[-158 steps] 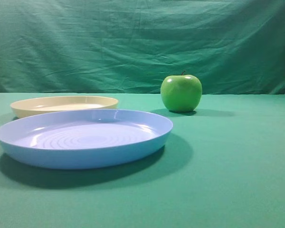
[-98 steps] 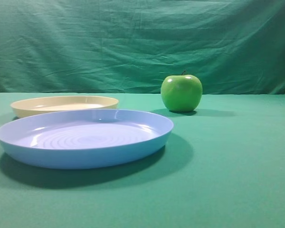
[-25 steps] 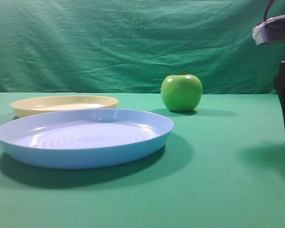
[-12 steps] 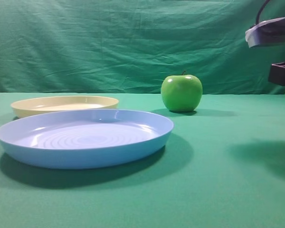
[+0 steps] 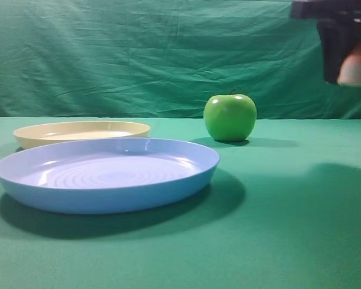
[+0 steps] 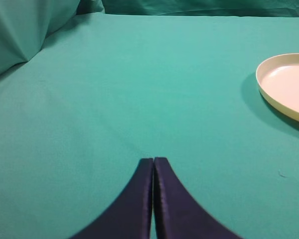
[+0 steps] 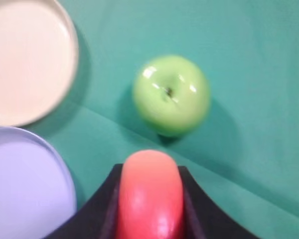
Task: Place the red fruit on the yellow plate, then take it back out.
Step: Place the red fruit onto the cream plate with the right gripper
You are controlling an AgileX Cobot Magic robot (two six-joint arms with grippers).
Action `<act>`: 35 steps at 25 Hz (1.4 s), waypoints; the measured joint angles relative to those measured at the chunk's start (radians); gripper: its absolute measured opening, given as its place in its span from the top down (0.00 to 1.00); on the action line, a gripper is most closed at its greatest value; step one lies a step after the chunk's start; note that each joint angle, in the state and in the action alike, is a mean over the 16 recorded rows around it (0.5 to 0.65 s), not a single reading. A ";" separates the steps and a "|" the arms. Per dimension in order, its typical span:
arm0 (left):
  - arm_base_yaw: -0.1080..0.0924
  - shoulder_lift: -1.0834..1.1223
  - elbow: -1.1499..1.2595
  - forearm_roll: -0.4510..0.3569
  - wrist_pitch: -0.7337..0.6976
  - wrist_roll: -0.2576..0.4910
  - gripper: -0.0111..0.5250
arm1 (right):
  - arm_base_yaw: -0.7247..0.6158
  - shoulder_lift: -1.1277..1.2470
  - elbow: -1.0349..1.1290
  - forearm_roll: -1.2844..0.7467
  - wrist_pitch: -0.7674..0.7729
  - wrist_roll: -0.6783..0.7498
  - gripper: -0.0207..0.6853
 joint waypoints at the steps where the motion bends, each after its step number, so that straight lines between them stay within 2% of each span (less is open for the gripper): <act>1: 0.000 0.000 0.000 0.000 0.000 0.000 0.98 | 0.010 0.008 -0.027 0.034 -0.001 -0.028 0.69; 8: 0.000 0.000 0.000 0.000 0.000 -0.001 0.98 | 0.115 0.104 -0.187 0.168 -0.044 -0.150 0.69; 17: 0.000 0.000 0.000 0.000 0.000 -0.002 0.98 | 0.252 0.312 -0.346 0.177 -0.169 -0.237 0.69; 25: 0.000 0.000 0.000 0.000 0.000 -0.002 0.98 | 0.303 0.480 -0.406 0.180 -0.300 -0.334 0.67; 30: 0.000 0.000 0.000 0.000 0.000 -0.002 0.98 | 0.314 0.548 -0.411 0.184 -0.362 -0.374 0.57; 35: 0.000 0.000 0.000 0.000 0.000 -0.002 0.98 | 0.316 0.586 -0.412 0.188 -0.396 -0.387 0.38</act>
